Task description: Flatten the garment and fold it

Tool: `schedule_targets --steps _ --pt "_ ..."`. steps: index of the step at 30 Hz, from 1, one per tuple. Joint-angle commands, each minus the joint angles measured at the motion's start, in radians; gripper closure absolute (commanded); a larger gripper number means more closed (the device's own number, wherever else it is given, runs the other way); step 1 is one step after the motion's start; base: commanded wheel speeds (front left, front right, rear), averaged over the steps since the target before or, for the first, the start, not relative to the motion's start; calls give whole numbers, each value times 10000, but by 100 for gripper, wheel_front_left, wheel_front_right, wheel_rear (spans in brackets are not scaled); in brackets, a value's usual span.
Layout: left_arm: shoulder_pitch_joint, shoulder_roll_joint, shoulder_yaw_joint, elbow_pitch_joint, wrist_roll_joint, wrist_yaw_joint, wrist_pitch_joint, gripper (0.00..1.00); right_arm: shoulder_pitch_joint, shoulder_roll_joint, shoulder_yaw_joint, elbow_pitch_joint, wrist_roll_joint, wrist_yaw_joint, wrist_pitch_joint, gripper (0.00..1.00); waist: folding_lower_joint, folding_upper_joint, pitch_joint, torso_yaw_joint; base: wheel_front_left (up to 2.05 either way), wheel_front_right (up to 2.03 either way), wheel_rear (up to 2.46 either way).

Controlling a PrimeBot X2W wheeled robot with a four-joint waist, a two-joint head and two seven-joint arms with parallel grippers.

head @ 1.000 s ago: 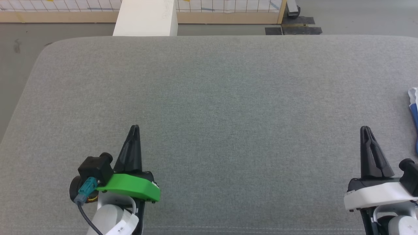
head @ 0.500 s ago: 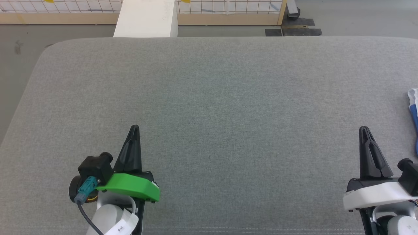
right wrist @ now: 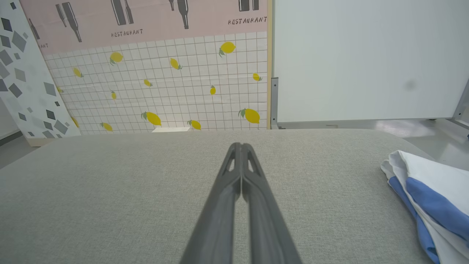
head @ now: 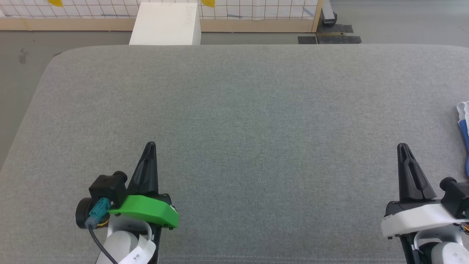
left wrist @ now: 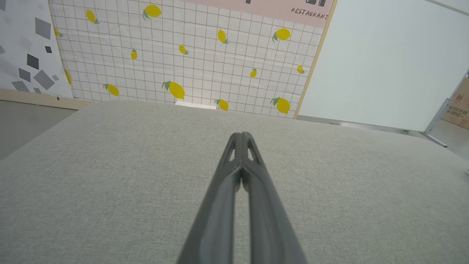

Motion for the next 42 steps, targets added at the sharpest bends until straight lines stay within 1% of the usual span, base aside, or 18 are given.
schedule_targets --steps 1,42 --pt "167 -7 53 -84 126 84 85 100 16 6 54 28 -89 -3 44 100 0 -1 -13 4 0 0 0" --pt "632 -19 318 -613 1013 281 914 100 45 16 498 97 -558 -9 585 100 0 -1 -356 78 0 0 0"
